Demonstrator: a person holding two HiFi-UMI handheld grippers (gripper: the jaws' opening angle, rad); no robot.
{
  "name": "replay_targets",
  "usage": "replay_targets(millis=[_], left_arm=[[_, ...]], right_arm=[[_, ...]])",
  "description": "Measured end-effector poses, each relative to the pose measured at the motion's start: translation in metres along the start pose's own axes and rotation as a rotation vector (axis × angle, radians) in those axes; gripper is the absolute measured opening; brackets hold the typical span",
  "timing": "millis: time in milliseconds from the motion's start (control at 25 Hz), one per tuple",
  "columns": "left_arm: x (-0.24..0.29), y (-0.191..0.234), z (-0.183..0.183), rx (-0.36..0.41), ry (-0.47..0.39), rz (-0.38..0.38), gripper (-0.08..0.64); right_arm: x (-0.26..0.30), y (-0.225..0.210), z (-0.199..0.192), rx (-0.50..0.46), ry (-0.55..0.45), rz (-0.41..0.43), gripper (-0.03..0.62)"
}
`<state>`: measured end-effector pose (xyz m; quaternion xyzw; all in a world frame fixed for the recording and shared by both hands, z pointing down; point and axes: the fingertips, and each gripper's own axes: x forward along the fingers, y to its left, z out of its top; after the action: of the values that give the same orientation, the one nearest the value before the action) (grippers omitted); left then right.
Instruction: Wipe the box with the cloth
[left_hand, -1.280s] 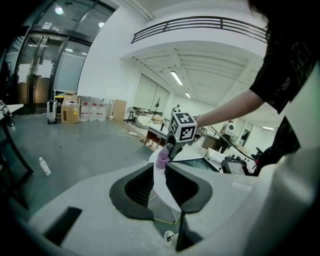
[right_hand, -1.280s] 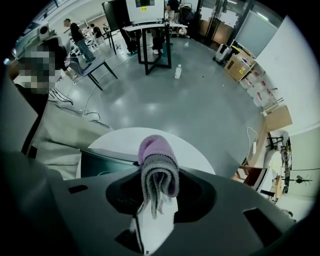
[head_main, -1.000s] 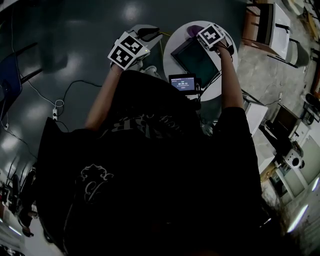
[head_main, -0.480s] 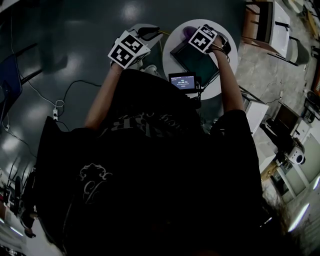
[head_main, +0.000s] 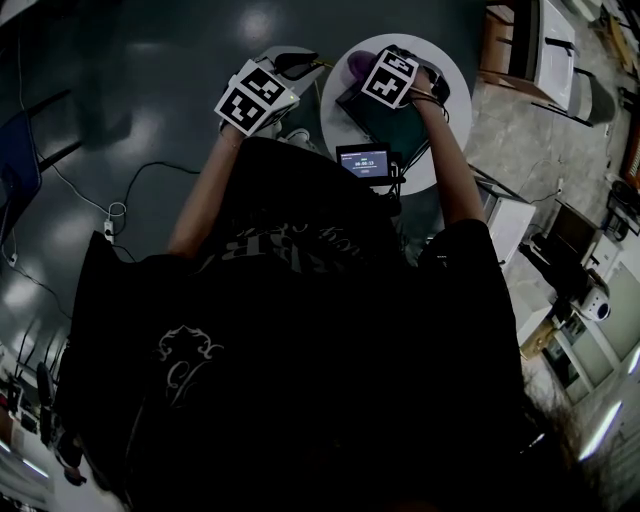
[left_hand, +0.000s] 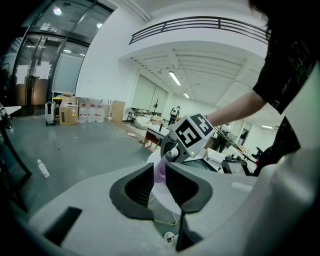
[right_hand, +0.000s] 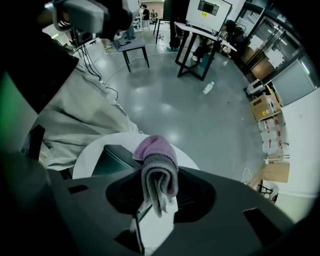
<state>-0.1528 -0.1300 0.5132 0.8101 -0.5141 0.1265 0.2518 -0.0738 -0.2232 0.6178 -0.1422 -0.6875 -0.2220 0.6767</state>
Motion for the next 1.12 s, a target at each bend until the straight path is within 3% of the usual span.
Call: replay_targets(millis=[360,680,1120], left_arm=[[-0.008,0.004,-0.005,-0.016,-0.016,0.038,0.074],[-0.010,-0.003,-0.011,-0.011,-0.024,0.057,0.074],[-0.011,-0.015,-0.023,0.003,0.011,0.085,0.074]], right_arm=[[-0.001,0.054,0.034,-0.106,-0.061,0.089,0.123],[0.000,0.074,0.048,-0.121,-0.109,0.094,0.123],[-0.029,0.050,0.032,0.240,-0.305,-0.003,0.123]])
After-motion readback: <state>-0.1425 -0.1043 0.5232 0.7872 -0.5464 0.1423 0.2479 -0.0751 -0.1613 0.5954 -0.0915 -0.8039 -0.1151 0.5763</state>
